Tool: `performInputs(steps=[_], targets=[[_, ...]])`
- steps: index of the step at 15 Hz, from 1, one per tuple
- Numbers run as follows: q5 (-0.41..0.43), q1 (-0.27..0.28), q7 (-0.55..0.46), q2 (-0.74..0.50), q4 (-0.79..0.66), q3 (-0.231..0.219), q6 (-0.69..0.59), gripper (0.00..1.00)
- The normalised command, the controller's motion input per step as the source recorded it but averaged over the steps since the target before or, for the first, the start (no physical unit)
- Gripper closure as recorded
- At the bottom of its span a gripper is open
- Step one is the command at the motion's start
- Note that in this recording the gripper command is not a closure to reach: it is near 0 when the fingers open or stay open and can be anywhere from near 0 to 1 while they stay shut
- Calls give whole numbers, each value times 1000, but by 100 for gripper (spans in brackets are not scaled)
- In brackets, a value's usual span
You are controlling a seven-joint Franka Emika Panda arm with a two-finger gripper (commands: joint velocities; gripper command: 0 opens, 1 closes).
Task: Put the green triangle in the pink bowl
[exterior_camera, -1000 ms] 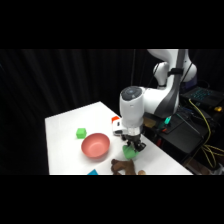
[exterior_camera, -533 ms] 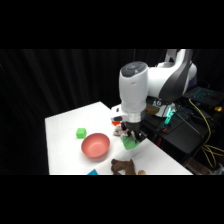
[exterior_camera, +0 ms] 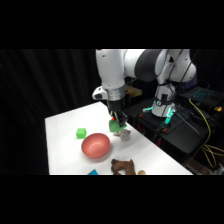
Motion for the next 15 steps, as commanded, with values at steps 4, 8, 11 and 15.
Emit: performInputs(steps=[4, 8, 11, 15], targets=[[57, -99, -273, 259, 493, -41, -328, 100], [90, -47, -262, 400, 575, 3, -310, 100], [91, -39, -233, 326, 491, 22, -301, 100], [87, -45, -205, 180, 336, 29, -259, 100]])
